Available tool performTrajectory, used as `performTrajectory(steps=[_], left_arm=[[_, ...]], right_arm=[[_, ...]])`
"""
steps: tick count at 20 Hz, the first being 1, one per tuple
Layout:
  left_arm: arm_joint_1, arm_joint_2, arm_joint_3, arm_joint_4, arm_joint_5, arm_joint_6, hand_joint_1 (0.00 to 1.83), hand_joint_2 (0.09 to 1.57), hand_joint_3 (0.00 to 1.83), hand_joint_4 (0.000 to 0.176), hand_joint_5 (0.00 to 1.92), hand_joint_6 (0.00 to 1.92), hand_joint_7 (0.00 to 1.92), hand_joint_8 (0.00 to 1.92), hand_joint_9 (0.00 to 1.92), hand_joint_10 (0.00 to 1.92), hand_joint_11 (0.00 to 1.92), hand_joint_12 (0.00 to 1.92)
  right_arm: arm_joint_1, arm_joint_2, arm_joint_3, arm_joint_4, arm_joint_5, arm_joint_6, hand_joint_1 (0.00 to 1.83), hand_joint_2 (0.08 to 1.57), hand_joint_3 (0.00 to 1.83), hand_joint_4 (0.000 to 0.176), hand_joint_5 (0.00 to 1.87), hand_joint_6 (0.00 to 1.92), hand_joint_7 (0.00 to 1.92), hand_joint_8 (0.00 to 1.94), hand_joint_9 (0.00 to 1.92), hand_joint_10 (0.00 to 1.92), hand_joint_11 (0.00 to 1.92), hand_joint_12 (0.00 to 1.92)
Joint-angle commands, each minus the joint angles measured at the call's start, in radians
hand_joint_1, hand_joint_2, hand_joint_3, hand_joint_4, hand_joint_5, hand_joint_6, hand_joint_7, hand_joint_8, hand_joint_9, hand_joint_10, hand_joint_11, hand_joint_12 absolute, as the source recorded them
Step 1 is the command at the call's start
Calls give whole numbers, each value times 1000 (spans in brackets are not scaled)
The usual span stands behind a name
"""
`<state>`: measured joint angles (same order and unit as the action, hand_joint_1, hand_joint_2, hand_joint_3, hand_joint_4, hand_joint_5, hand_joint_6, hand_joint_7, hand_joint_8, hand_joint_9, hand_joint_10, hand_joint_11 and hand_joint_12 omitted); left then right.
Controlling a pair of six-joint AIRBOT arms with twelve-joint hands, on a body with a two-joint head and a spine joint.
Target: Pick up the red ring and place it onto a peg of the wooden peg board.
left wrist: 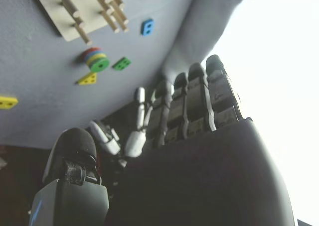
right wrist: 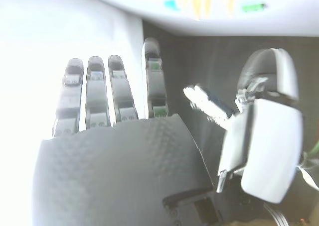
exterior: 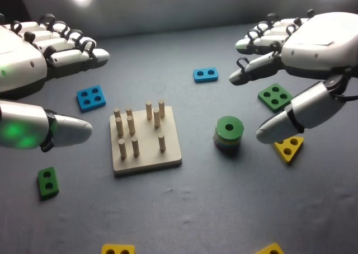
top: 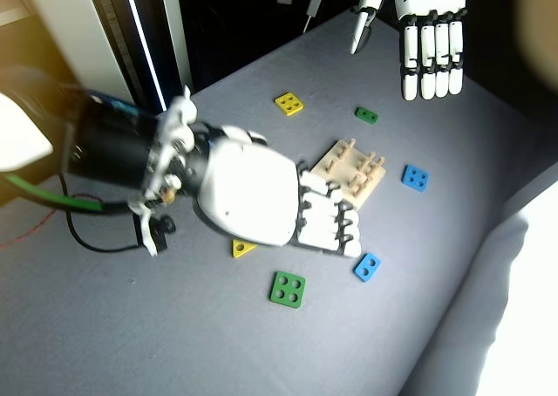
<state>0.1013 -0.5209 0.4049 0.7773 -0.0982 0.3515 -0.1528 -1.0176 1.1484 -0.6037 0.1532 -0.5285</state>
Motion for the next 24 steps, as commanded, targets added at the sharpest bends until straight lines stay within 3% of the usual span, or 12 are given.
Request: performTrajectory(steps=[1, 2, 6, 17, 24], left_arm=[[-15, 14, 7, -5, -69, 2, 0, 1242, 12, 0, 31, 11, 0, 0, 0, 0, 0, 0], [-15, 14, 5, -5, -69, 2, 0, 1245, 12, 0, 30, 9, 0, 0, 0, 0, 0, 0], [-18, 14, -1, -3, -69, 2, 0, 1237, 6, 0, 52, 19, 8, 3, 0, 0, 0, 0], [-15, 14, -3, -19, -68, 2, 0, 1231, 0, 0, 105, 24, 74, 20, 28, 11, 32, 16], [-14, 14, -3, -20, -67, 2, 0, 1236, 0, 0, 137, 0, 95, 0, 41, 0, 20, 46]], right_arm=[[5, -1, 7, 15, 94, -16, 418, 735, 0, 176, 542, 37, 0, 0, 0, 0, 0, 0], [1, -20, 18, 15, 94, -48, 567, 728, 0, 176, 658, 35, 0, 0, 0, 0, 0, 0], [-9, -74, 46, 15, 93, -121, 747, 711, 0, 174, 744, 26, 79, 6, 0, 0, 0, 0], [-13, -179, 137, 16, 92, -136, 774, 747, 3, 176, 900, 16, 252, 8, 0, 0, 0, 0], [-16, -216, 165, 15, 101, -138, 749, 733, 0, 176, 841, 1, 184, 7, 0, 0, 0, 0]])
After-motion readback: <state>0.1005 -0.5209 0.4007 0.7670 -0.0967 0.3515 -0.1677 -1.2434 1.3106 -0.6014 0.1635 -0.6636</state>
